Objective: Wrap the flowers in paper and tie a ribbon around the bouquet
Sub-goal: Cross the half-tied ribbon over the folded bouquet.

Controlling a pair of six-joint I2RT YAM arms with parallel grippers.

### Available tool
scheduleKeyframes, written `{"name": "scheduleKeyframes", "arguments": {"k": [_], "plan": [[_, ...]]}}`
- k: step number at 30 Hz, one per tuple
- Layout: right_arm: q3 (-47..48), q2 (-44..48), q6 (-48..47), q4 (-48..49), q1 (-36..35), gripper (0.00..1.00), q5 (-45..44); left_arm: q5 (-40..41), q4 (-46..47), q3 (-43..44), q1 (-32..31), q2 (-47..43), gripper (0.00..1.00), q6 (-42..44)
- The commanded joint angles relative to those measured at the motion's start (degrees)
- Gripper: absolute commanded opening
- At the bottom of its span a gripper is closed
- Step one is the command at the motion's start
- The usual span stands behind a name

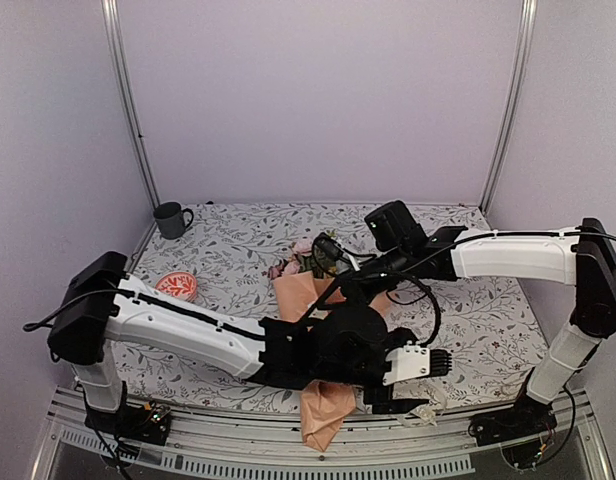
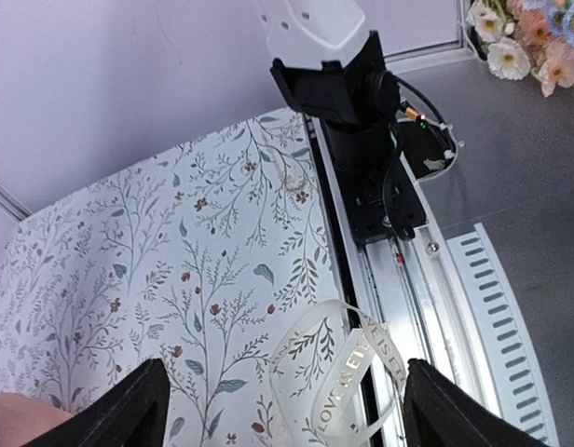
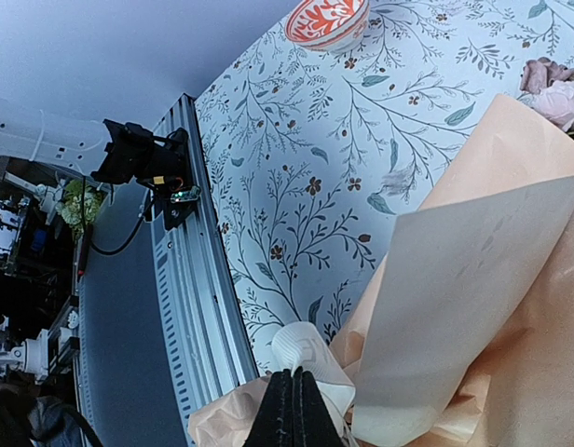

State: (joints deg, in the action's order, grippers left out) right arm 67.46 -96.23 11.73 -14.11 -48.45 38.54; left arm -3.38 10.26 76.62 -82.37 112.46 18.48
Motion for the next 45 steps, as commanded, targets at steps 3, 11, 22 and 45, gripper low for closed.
{"name": "scheduleKeyframes", "arguments": {"k": [3,11,22,45], "plan": [[0.67,-0.89,-0.14,1.38,-1.56,0.0,0.76,0.95,5.77,-10.76,0.01,-14.67,0.9,-0.25],[-2.26,0.44,9.0,6.96,-2.0,0.0,-3.12,18.52,24.7,-39.86,3.96,-40.02,0.49,-19.49],[-6.45,2.18,17.0,14.85,-3.4,0.0,-2.78,20.91,24.04,-48.16,12.27,-36.27,0.9,-28.37],[-9.97,4.28,19.0,18.58,-4.27,0.0,-2.58,-2.13,32.37,-43.7,18.69,-25.12,0.25,-26.81]]}}
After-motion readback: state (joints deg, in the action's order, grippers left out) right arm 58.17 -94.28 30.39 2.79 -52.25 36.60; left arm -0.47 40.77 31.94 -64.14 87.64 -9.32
